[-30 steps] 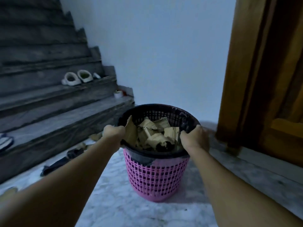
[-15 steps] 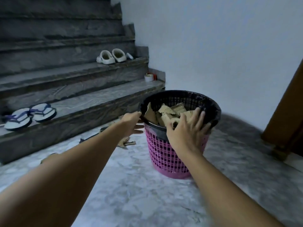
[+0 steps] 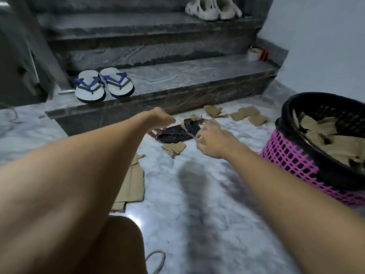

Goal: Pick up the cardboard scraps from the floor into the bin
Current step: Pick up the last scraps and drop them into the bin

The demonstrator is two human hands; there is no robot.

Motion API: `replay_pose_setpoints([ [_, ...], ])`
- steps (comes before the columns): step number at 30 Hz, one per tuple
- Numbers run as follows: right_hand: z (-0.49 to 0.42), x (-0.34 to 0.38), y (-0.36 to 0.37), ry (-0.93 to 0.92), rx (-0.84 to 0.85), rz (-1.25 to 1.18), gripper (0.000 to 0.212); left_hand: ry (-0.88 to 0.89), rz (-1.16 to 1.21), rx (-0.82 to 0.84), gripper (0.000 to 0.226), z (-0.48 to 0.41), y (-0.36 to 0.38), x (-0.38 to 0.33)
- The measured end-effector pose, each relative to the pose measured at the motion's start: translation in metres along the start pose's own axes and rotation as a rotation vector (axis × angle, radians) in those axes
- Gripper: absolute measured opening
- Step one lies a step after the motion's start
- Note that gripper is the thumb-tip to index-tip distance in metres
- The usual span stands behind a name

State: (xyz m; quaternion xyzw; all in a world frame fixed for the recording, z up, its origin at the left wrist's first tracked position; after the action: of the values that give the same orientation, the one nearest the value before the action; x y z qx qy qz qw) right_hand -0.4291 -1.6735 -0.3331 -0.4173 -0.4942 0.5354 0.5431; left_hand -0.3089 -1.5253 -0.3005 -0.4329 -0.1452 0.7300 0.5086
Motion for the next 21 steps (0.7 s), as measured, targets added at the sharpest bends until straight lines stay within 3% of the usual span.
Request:
replay_pose_setpoints([
  [3,-0.044,0.018,0.032,-0.011,0.129,-0.092,0.04,-0.151,-0.087,-0.026,0.046,-0.028,-0.007,0.044],
  [8,-0.084,0.042,0.093,-0.032,0.187,-0.208,0.044,-0.321,-0.296,-0.161,0.058,-0.057,0.013,0.12],
  [15,-0.123,0.08,0.153,-0.04,0.208,-0.379,0.047,-0.857,-0.057,-0.212,0.108,-0.057,0.069,0.26],
  [19,-0.138,0.117,0.17,-0.182,0.133,-0.378,0.056,-0.878,0.09,-0.368,0.101,-0.06,0.092,0.287],
  [21,-0.146,0.133,0.179,-0.134,0.131,-0.399,0.066,-0.805,0.19,-0.425,0.085,-0.063,0.097,0.291],
])
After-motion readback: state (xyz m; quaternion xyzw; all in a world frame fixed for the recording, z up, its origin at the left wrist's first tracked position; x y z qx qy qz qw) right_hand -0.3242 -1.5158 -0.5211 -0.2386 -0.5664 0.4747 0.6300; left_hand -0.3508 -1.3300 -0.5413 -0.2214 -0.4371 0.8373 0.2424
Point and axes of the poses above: each hand's wrist, its own z-axis away from the middle knuckle, its own y-axis out of the palm, x = y × z, the point moved 2 cm from there along -z, towards the middle knuckle, and after that the axes turned 15 degrees about -y, right-handed, at the moved point
